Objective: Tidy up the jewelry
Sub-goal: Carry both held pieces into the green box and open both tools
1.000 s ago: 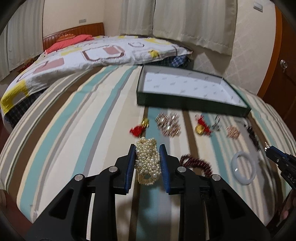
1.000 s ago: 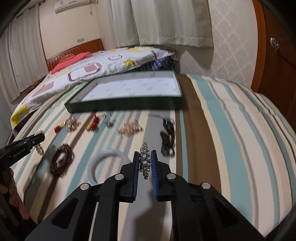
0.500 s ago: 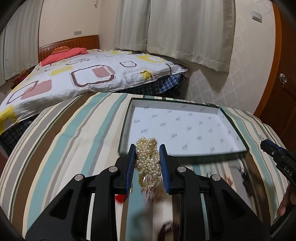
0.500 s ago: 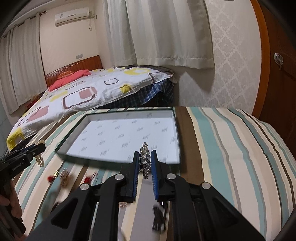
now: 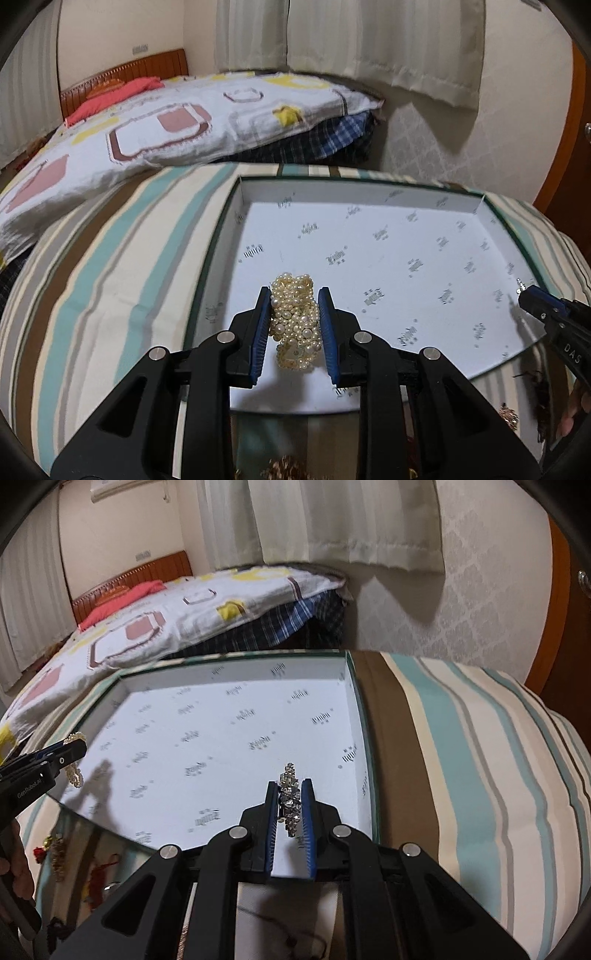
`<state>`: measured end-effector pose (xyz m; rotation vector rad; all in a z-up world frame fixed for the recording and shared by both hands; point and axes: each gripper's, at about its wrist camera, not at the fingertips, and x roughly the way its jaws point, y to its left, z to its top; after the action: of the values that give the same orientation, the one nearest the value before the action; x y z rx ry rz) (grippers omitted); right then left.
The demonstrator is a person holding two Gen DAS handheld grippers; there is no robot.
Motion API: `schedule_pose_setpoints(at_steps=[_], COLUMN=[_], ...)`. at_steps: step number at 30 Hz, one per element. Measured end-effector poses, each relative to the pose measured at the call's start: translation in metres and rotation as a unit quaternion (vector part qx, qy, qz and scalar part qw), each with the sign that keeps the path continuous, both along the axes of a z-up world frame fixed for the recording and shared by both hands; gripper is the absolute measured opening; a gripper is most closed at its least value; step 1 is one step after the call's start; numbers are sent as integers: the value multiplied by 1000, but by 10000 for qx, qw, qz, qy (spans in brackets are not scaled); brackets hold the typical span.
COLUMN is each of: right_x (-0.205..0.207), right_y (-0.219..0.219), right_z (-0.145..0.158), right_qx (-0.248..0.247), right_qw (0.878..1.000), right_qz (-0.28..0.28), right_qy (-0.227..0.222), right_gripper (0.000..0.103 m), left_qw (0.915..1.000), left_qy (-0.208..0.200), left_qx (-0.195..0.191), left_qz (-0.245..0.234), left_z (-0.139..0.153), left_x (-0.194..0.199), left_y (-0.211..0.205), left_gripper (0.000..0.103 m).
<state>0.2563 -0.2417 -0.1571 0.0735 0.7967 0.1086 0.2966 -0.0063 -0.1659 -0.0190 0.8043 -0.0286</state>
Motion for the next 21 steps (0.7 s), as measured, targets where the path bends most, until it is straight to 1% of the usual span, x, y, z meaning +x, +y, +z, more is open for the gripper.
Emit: schedule_pose_setpoints(at_steps=[4, 9, 12, 13, 14, 15, 16, 17, 18, 21], right_x=[6, 13, 13, 13, 14, 14, 13, 14, 13, 14], right_y=[-1, 1, 1, 1, 0, 0, 1, 1, 1, 2], right_z=[-7, -8, -8, -8, -8, -8, -7, -7, -7, -6], right_qx=[-31, -117, -121, -120, -107, -99, -110, -119, -115, -78], right_qw=[9999, 9997, 9997, 9997, 9997, 9997, 9997, 9997, 9997, 9997], right_qz=[33, 99, 126, 133, 146, 158, 165, 170, 181, 183], right_qy=[163, 199, 193, 191, 188, 176, 154, 141, 128, 148], right_gripper=[13, 14, 14, 15, 19, 25, 28, 34, 36, 36], left_qw=[9998, 9992, 9991, 9991, 9991, 9991, 9991, 9991, 9991, 9992], left_qy=[190, 375, 409, 403, 404, 397, 401, 401, 401, 391], left_qx=[52, 101, 100, 111, 115, 119, 120, 99, 63, 30], left_qz=[-43, -77, -68, -69, -75, -83, -84, -75, -83, -113], left_z=[-9, -17, -20, -21, -21, -21, -21, -21, -21, -20], left_x=[9, 17, 16, 16, 16, 16, 16, 16, 17, 16], left_y=[-2, -5, -6, -7, -7, -7, -7, -7, -6, -6], left_gripper=[25, 26, 26, 29, 31, 33, 39, 44, 45, 48])
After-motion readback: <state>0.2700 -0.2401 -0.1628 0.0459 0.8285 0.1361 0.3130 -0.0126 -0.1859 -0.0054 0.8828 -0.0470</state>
